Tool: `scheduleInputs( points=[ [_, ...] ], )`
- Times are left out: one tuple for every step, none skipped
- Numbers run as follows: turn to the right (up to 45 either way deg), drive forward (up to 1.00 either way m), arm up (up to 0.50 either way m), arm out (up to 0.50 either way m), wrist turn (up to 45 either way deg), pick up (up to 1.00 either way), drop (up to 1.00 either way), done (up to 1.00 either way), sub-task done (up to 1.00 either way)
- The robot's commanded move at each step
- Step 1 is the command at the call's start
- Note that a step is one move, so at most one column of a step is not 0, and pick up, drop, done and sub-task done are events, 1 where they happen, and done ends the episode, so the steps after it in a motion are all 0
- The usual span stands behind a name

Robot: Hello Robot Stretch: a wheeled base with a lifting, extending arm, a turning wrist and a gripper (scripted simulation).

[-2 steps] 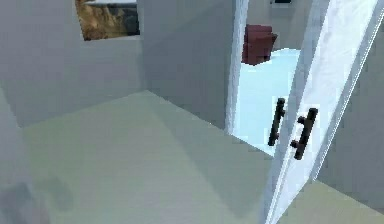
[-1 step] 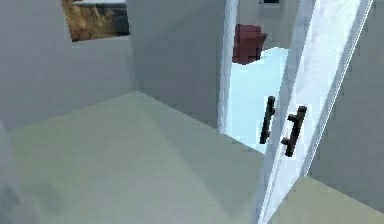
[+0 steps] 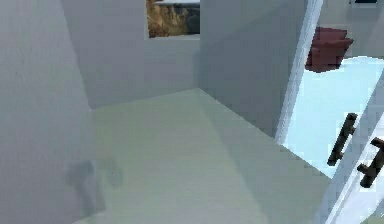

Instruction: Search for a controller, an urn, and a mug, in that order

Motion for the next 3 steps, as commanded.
scheduleInputs(
  points=[
    [0.0, 0.65, 0.00, 0.00, 0.0, 0.00, 0.00, 0.00, 0.00],
    [39.0, 0.00, 0.00, 0.00, 0.0, 0.00, 0.00, 0.00, 0.00],
    [0.0, 0.55, 0.00, 0.00, 0.0, 0.00, 0.00, 0.00, 0.00]
  ],
)
